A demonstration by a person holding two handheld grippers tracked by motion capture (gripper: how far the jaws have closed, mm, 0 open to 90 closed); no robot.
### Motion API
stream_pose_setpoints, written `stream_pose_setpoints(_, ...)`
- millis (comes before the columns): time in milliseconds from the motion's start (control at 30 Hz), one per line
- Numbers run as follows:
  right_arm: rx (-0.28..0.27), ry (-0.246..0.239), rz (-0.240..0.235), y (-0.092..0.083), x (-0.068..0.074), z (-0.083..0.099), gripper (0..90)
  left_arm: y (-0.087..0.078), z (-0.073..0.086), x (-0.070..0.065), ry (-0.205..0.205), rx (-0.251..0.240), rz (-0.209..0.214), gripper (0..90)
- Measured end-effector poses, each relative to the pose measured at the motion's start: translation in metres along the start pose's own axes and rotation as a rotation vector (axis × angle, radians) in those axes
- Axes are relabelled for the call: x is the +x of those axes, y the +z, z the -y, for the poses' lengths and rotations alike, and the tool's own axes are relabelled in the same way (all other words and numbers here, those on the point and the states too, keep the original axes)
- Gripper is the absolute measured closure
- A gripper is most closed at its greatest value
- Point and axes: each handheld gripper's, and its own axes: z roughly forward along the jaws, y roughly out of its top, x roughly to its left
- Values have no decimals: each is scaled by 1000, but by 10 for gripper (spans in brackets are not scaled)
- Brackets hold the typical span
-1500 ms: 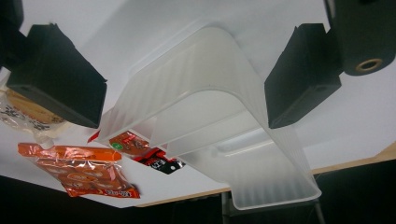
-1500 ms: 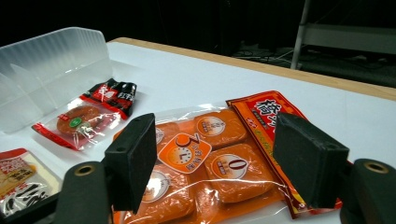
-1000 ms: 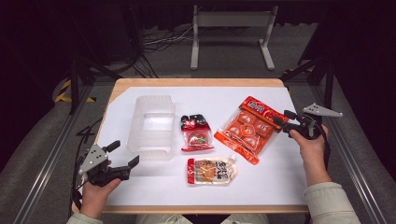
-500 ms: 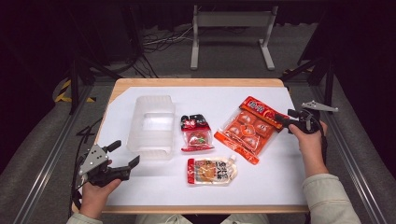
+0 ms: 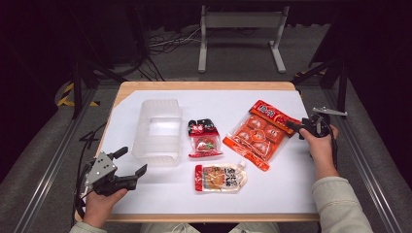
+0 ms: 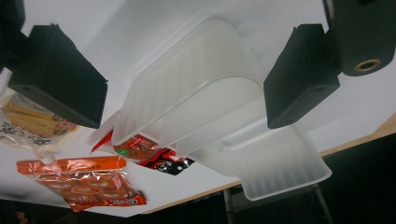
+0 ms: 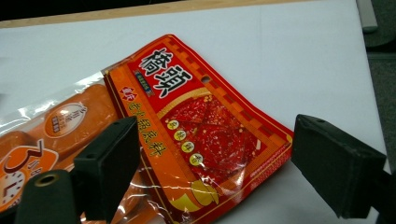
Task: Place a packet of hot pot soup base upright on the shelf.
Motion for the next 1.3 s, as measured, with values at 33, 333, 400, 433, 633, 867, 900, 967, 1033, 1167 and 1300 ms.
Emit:
stream_pose_setpoints(33, 2, 7, -2, 1, -1, 0, 165, 0, 0, 0, 0, 0, 0, 142)
stream_pose_setpoints(333, 36, 57, 11, 8, -8, 5, 151, -1, -1, -2, 18, -5, 2, 150)
stream_pose_setpoints(400, 41, 58, 10, 8, -9, 5, 149, -1, -1, -2, 19, -4, 0, 149)
stream_pose_setpoints(433, 47, 64, 8, 9, -9, 6, 146, -1, -1, -2, 19, -4, 1, 150)
stream_pose_setpoints(633, 55, 82, 5, 12, -9, 7, 149, 0, 0, -3, 20, 3, 0, 157)
stream_pose_setpoints(867, 39, 81, -38, 12, -3, 4, 192, 0, 0, -3, 18, 5, -3, 158)
stream_pose_setpoints(900, 33, 74, -38, 11, -2, 4, 207, 0, 0, -3, 17, 5, -3, 160)
stream_pose_setpoints(967, 28, 72, -42, 9, -2, 3, 238, 0, 0, -2, 24, 6, -3, 163)
stream_pose_setpoints(1033, 18, 75, -56, 7, -3, 2, 278, 0, 0, -3, 21, 8, 0, 167)
stream_pose_setpoints(1167, -19, 71, -111, 4, 2, 0, 366, 0, -1, -3, 28, 8, 0, 171)
stream_pose_setpoints(1300, -10, -11, -93, 3, 8, -3, 409, 1, 0, -4, 24, 6, 0, 175)
